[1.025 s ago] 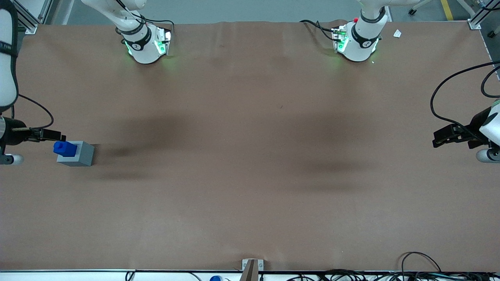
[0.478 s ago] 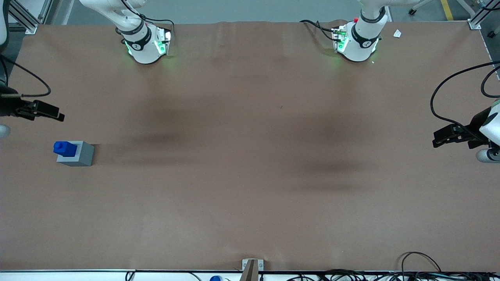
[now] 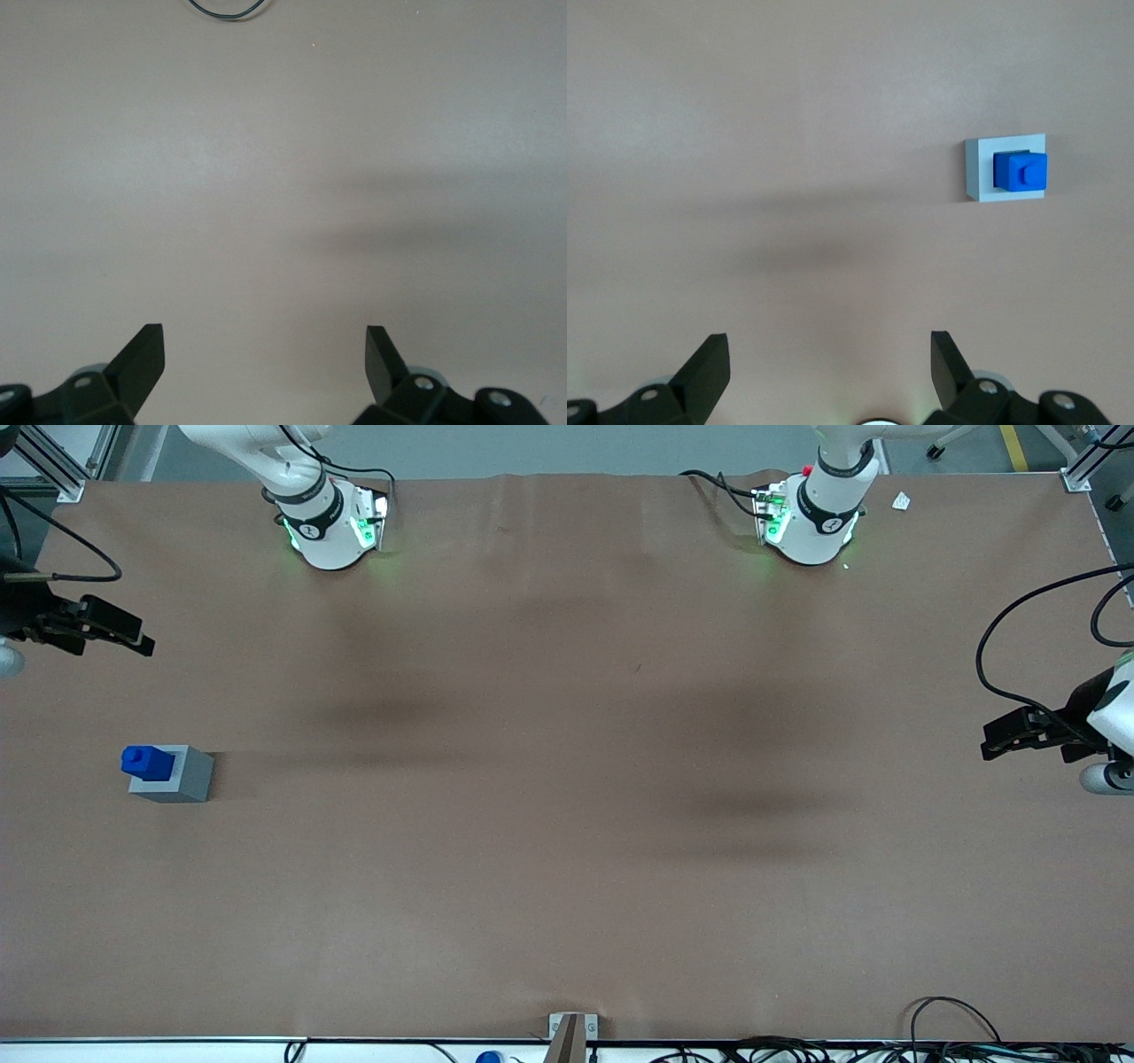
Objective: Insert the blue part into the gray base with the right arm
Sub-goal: 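Open the right gripper and raise it away from the base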
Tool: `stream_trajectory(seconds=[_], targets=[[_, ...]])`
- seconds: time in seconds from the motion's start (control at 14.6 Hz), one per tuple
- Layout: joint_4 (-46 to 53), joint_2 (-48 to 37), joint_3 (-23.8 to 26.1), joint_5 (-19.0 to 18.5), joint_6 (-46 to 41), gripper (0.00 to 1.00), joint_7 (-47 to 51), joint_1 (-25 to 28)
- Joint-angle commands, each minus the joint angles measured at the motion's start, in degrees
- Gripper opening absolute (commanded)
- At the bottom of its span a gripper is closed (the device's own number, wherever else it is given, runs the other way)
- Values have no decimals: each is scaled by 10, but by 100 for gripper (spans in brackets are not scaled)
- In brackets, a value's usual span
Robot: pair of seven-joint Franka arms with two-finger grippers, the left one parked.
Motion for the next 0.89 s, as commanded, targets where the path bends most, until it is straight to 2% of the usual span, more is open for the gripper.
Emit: stream_trajectory(seconds=[0.0, 0.07, 0.14, 0.82], targets=[[-56, -58, 25, -25, 11, 100, 13, 6], [-54, -59, 35, -44, 10, 100, 14, 7], [-53, -58, 40, -47, 12, 100, 14, 6], [-16, -51, 41, -43, 10, 100, 8, 6]])
